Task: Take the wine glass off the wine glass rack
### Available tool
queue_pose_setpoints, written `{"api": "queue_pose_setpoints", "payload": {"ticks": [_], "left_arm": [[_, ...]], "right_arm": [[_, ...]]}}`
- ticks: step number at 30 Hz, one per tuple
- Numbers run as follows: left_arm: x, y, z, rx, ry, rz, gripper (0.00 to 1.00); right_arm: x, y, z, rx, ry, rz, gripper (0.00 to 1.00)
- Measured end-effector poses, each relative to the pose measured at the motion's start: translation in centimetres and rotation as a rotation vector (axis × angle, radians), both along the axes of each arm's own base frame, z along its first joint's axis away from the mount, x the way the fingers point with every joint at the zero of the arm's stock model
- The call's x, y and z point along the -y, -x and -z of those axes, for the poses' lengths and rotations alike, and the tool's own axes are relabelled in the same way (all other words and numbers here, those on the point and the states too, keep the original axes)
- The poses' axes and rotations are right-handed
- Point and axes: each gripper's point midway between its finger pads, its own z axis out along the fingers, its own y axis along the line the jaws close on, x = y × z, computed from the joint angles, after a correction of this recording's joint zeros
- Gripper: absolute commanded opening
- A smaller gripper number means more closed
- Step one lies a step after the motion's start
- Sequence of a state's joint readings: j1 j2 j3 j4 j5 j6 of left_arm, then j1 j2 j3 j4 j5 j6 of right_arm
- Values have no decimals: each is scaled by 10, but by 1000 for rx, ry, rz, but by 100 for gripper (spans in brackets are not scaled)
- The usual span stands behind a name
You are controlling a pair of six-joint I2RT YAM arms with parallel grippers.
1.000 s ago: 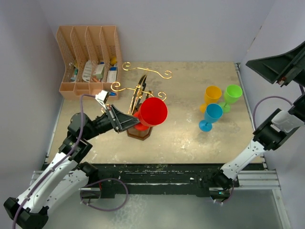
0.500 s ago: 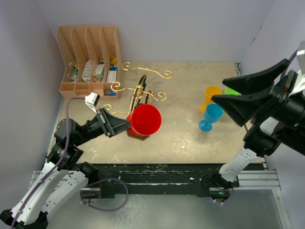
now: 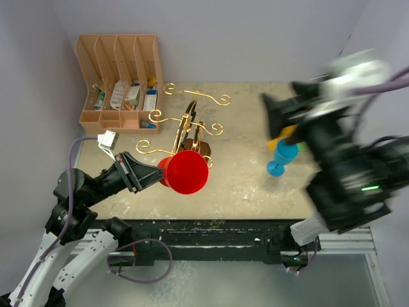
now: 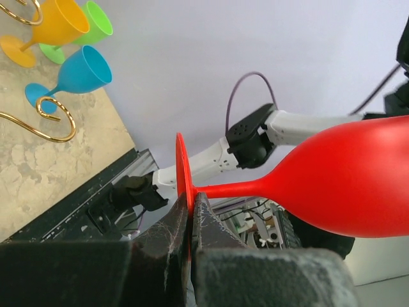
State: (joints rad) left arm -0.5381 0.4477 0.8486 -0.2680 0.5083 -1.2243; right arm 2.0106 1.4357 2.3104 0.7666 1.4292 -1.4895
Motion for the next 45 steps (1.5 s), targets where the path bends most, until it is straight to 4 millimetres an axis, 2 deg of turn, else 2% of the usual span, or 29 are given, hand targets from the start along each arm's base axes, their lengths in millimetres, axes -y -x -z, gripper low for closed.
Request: {"api": "queue_pose_setpoints", "payload": {"ticks": [2, 6, 8, 10, 11, 15, 18, 21, 24, 28, 32, 34, 36, 38, 41, 43, 45], "left_arm": [[-4, 3, -1, 7, -6, -10, 0], [-14, 16, -5, 24, -7, -29, 0], [-19, 23, -8, 43, -3, -33, 0], [-22, 28, -8, 53, 1, -34, 0], [-22, 28, -8, 53, 0, -33, 0], [-19, 24, 0, 40, -7, -30, 0], [-15, 19, 9, 18, -18, -26, 0], [-15, 18, 14, 7, -24, -27, 0], [-19, 23, 12, 22, -14, -32, 0], [-25, 31, 12, 31, -6, -45, 0], [-28, 33, 17, 15, -15, -55, 0], [-30, 33, 19, 6, -20, -62, 0], [-31, 33, 19, 2, -22, -67, 0], [-31, 33, 19, 0, -23, -69, 0], [-31, 33, 19, 0, -23, -69, 0], [-31, 33, 19, -1, -23, -70, 0], [-31, 33, 19, -1, -23, -70, 0]], "right_arm": [[-35, -2, 16, 50, 133, 129, 55], [-117, -6, 51, 118, 360, 237, 57], [-130, -13, 56, 120, 395, 260, 59], [-121, -25, 52, 99, 372, 286, 60], [-109, -30, 47, 84, 341, 300, 60], [-38, -57, 27, 19, 210, 404, 65], [14, -83, 23, -7, 148, 557, 68], [46, -106, 23, -18, 119, 707, 68], [60, -136, 29, -6, 144, 851, 73], [66, -197, 58, -28, 256, 1043, 73], [43, -271, 107, -73, 406, 1129, 77], [35, -302, 131, -84, 460, 1142, 78], [28, -327, 150, -85, 477, 1130, 78], [31, -340, 157, -87, 466, 1119, 76], [23, -365, 158, -70, 375, 944, 68], [8, -383, 157, -71, 263, 693, 52], [-1, -389, 161, -126, 126, 406, 45]]}}
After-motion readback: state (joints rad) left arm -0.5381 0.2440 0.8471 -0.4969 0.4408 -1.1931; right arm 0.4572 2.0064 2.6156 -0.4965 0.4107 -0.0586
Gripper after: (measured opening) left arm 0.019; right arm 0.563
